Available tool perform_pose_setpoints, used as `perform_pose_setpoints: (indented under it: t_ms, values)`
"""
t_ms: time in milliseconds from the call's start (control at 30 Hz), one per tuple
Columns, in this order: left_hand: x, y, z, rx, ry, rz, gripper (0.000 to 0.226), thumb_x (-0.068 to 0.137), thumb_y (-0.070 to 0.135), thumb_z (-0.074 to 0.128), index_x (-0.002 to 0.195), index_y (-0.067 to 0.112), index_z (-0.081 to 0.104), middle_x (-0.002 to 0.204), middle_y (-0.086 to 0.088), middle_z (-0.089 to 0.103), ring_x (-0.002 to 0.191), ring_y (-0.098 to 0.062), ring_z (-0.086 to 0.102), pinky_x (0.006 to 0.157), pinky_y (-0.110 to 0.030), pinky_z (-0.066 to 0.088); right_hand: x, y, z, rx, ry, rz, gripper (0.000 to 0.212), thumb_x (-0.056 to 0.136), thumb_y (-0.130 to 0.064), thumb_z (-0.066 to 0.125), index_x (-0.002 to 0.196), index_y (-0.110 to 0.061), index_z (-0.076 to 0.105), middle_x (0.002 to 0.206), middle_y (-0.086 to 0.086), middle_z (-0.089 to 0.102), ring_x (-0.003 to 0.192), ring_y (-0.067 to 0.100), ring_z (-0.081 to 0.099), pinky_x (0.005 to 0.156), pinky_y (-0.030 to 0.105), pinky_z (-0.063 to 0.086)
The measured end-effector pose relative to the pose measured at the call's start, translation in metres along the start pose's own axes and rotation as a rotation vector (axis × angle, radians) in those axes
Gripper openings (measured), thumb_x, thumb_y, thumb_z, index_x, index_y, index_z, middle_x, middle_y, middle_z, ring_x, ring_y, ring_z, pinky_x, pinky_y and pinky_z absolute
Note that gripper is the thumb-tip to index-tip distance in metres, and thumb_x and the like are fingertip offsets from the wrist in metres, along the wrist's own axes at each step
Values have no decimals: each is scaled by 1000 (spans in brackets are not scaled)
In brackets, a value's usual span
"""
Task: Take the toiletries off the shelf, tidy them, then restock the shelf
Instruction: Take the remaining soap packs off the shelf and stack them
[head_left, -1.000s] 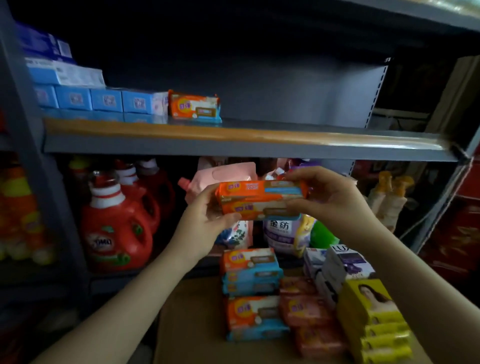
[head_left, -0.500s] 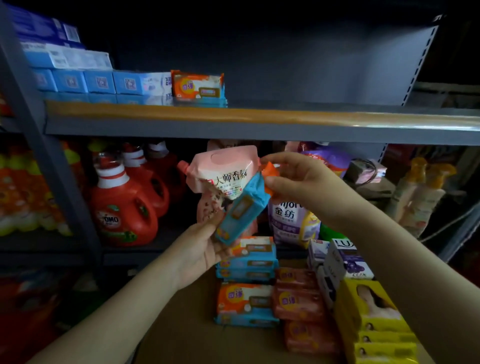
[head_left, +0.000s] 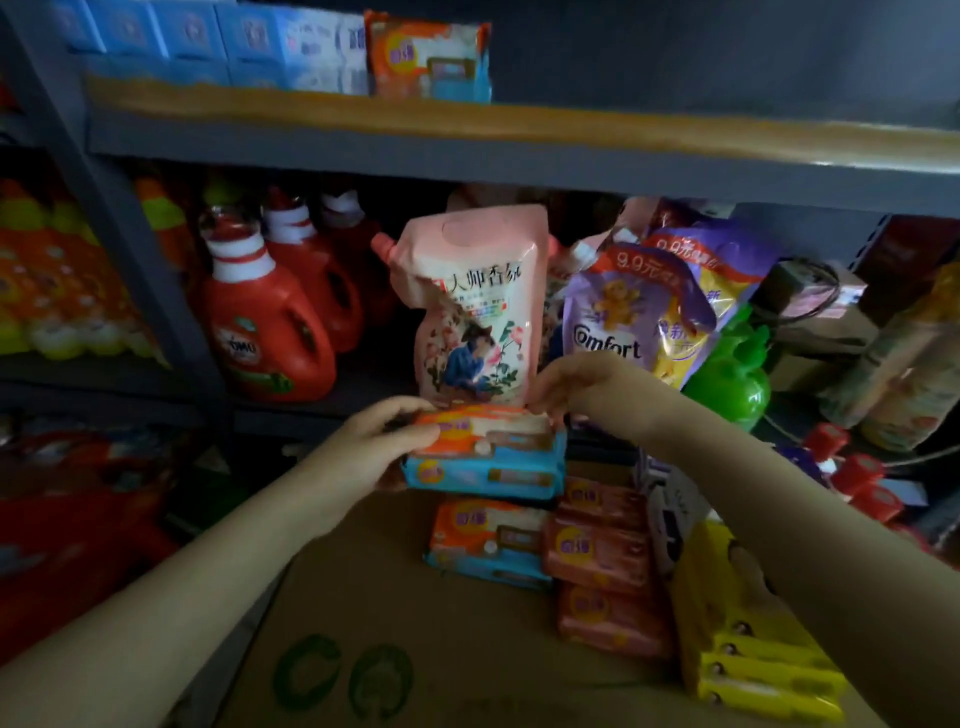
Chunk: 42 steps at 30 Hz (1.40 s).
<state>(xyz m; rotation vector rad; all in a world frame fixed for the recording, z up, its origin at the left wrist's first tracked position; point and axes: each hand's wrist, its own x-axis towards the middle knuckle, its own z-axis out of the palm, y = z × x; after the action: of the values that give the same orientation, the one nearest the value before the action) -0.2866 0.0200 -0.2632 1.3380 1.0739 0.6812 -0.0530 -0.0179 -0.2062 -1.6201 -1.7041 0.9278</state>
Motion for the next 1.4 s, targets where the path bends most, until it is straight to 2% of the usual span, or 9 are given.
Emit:
perform_pose_setpoints:
  t_ms: [100,200,400,567,800,967,1067,1233,1400]
  values:
    - [-7,-12,-1,77,-39,-7,25,66,50,68,90,49,64,103,-1,64,89,-15,68,81,-37,55,6,1,-4,22,-16,-22,26,87,11,42,97,0,64,92,15,67,81,19,62,68,22,48]
    - [-13,-21,0,117,-64,-10,34,61,55,66,95,54,60,108,-3,61,95,-17,65,88,-40,52,9,-3,-7,65,-60,-69,23,92,4,44,91,-11,63,88,7,67,81,22,62,72,29,47]
    - [-25,-33,3,110,-146,89,39,70,44,65,107,53,54,102,7,67,91,-11,67,76,-26,53,9,1,-6,-15,-121,-97,16,93,-4,49,98,-8,64,88,4,69,84,22,64,76,37,51]
    - [-24,-48,8,166,-82,50,31,84,35,62,108,53,52,105,4,62,87,-8,66,73,-22,53,4,9,-3,-85,-181,-92,14,94,-9,51,99,-9,63,86,0,68,79,18,64,64,16,51]
    - [-12,-62,-3,267,-33,-88,31,78,53,58,107,56,47,109,2,55,92,-10,61,72,-20,50,5,13,-5,-155,-199,-124,11,94,-16,52,95,-15,64,83,-5,67,73,10,63,59,8,45]
    - [6,-56,1,413,-102,-82,60,79,53,60,130,38,31,108,11,57,93,-3,60,74,-20,48,16,7,1,-193,-142,-90,14,93,-17,53,98,-11,65,86,-2,67,76,12,63,65,17,48]
    - [14,-47,0,619,-150,-42,55,82,53,58,128,28,42,103,12,58,90,-3,58,68,-16,45,21,-5,-4,-191,-73,-134,12,93,-17,54,96,-12,64,84,-4,68,74,10,65,65,17,50]
    - [25,13,-20,792,95,386,19,88,36,58,95,19,62,72,11,61,54,2,55,55,-20,43,28,-36,-13,-177,58,-220,12,93,-11,52,96,-12,64,83,-3,69,72,10,66,67,19,53]
    - [28,122,-50,931,440,1069,19,83,26,55,86,13,68,67,0,65,61,-22,63,57,-34,52,45,-84,-26,-310,285,-402,13,92,-10,52,96,-9,64,76,-3,67,67,9,65,65,17,50]
